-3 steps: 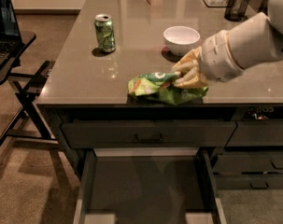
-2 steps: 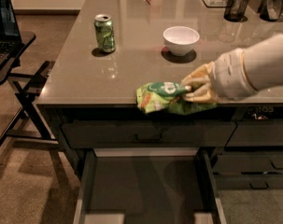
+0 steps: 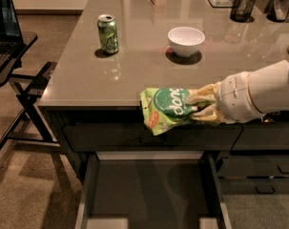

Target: Place green rice chip bag into middle drawer

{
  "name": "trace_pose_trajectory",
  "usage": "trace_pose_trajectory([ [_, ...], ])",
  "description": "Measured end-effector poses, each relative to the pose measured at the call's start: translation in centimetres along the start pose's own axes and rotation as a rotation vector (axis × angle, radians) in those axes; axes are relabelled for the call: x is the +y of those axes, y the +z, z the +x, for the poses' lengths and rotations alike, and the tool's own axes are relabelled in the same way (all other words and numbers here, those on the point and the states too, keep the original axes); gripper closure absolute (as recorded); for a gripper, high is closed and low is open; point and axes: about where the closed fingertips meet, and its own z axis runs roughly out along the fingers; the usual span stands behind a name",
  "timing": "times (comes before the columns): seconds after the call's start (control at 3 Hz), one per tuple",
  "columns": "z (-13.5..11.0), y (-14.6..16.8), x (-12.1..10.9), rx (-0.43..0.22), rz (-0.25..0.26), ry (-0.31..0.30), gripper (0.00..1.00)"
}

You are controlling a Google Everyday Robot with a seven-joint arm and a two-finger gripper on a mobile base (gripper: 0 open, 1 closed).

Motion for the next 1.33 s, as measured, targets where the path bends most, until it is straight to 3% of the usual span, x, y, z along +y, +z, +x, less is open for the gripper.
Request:
trace_pose_trajectory([
  [0.33, -0.3, -0.3, 1.0, -0.008, 0.000, -0.017, 1.00],
  [0.67, -1.3, -1.4, 5.8, -0.041, 0.010, -0.042, 1.00],
  [1.0, -0.8, -2.5, 13.2, -0.068, 0.013, -0.008, 1.00],
  [1.33, 2.0, -1.4, 17.9, -0.035, 0.014, 0.013, 1.00],
])
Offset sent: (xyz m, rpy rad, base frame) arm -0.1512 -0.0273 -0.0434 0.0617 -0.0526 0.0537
